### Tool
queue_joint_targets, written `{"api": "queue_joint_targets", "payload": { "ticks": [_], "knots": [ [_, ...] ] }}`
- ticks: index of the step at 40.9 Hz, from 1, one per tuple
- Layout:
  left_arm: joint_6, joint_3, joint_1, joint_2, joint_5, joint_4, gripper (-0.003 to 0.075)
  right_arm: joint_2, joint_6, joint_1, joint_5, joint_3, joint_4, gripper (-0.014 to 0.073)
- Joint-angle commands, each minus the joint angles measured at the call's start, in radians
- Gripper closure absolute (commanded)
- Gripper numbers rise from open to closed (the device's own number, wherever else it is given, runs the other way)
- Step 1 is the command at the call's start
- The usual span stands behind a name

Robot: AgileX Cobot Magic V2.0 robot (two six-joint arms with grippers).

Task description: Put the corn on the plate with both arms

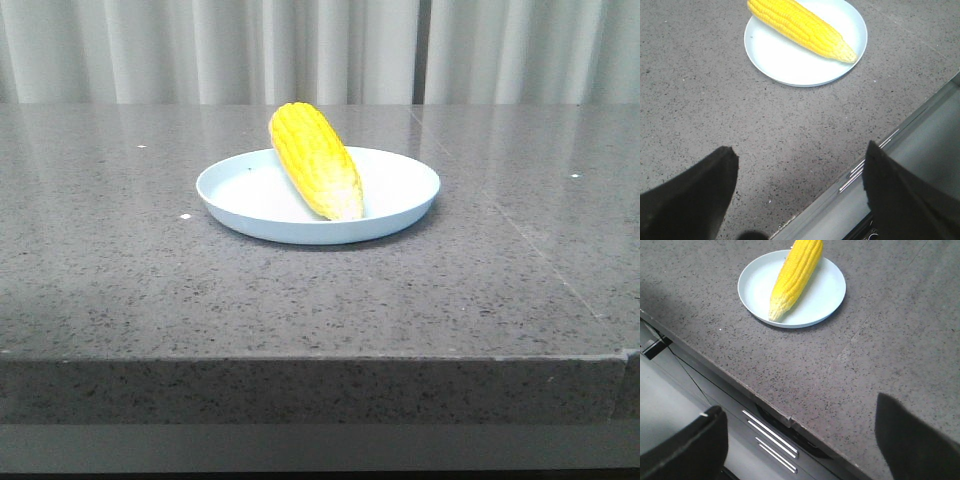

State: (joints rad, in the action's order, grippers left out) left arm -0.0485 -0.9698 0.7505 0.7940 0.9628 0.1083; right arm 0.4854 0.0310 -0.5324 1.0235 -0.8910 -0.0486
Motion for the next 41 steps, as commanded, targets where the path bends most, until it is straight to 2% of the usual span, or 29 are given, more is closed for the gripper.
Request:
{"api": "queue_joint_targets", "payload": {
  "ticks": [1, 4, 6, 12, 16, 21, 25, 30, 41],
  "knots": [
    [-0.007, -0.026, 0.009, 0.001, -0.064, 0.004, 0.0208, -0.008, 0.012, 0.001, -0.054, -0.016, 0.010, -0.0017],
    [-0.007, -0.026, 0.009, 0.001, -0.064, 0.004, 0.0209, -0.008, 0.012, 0.001, -0.043, -0.016, 0.011, 0.0032],
    [-0.007, -0.026, 0.009, 0.001, -0.064, 0.004, 0.0209, -0.008, 0.012, 0.001, -0.041, -0.016, 0.011, 0.0096],
    [-0.007, -0.026, 0.009, 0.001, -0.064, 0.004, 0.0227, -0.008, 0.012, 0.001, -0.039, -0.016, 0.011, 0.0376],
    [-0.007, -0.026, 0.009, 0.001, -0.064, 0.004, 0.0311, -0.008, 0.012, 0.001, -0.039, -0.016, 0.010, 0.0513],
    [-0.007, -0.026, 0.009, 0.001, -0.064, 0.004, 0.0470, -0.008, 0.012, 0.001, -0.036, -0.016, 0.010, 0.0651],
    [-0.007, -0.026, 0.009, 0.001, -0.064, 0.004, 0.0612, -0.008, 0.012, 0.001, -0.035, -0.016, 0.010, 0.0661],
    [-0.007, -0.026, 0.009, 0.001, -0.064, 0.004, 0.0739, -0.008, 0.005, 0.001, -0.042, -0.016, 0.007, 0.0661],
    [-0.007, -0.026, 0.009, 0.001, -0.064, 0.004, 0.0741, -0.008, 0.005, 0.001, -0.040, -0.016, 0.003, 0.0661]
  ]
}}
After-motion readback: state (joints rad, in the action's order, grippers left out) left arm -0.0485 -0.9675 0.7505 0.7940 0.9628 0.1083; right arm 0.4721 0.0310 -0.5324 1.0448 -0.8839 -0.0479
